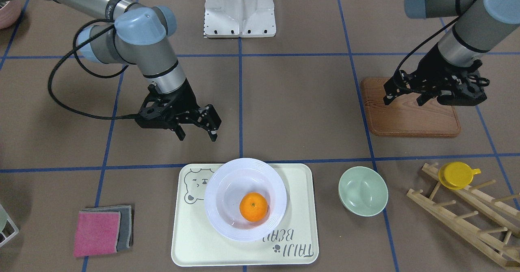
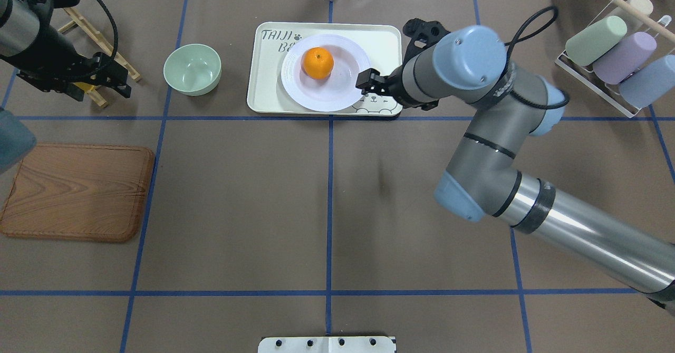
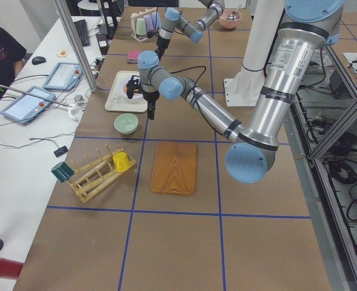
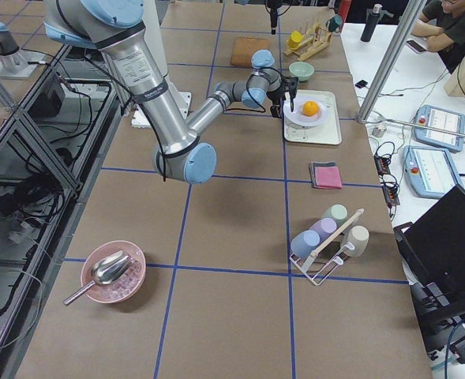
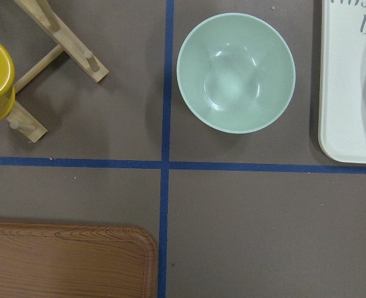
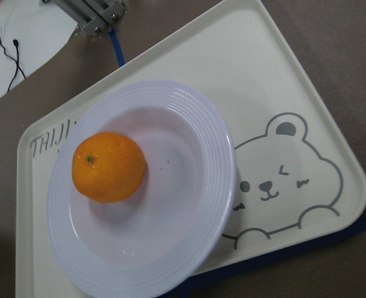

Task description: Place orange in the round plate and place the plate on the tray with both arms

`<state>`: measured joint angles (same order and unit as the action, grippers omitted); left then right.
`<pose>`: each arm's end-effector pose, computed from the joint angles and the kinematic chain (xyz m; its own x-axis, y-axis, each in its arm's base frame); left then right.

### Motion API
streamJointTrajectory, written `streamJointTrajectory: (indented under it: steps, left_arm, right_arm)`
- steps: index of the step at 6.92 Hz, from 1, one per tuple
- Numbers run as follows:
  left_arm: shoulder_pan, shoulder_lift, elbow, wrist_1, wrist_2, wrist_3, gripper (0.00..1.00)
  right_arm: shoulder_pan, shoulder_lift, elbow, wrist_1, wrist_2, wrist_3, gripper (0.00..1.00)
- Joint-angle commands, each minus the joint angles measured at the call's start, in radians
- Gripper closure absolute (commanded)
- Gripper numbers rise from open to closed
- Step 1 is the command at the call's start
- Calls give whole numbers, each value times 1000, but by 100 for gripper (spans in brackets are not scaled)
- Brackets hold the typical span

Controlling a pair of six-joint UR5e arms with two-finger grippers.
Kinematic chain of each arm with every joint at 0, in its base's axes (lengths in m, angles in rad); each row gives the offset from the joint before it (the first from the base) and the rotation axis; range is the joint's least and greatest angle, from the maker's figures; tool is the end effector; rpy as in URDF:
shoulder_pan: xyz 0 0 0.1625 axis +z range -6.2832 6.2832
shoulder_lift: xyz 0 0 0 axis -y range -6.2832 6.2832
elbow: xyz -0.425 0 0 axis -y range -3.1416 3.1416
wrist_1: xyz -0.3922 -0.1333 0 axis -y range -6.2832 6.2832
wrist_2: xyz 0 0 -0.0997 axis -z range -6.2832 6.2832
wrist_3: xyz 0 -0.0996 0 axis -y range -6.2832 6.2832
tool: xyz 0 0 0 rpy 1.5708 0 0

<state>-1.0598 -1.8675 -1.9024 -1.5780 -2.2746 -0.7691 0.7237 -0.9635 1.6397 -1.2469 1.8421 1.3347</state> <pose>0.2172 -0.5281 0.3403 0.6166 0.0204 -0.7870 0.0491 0.9967 0.0643 -0.4412 -0.5322 0.2340 0.5033 0.1440 0.8520 -0.3612 0.9308 0.0561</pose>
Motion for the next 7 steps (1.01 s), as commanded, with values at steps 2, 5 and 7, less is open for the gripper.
streamJointTrajectory:
  steps: [2, 5, 7]
  left_arm:
    - [-177, 201, 14, -5, 3, 520, 2]
    - [-276, 293, 77, -8, 1, 646, 2]
    - [-293, 309, 112, -13, 0, 646, 2]
  right_arm:
    - [312, -33, 124, -480, 178, -617, 0]
    - [546, -269, 155, -586, 428, -1097, 0]
    - [569, -478, 184, -506, 424, -1106, 0]
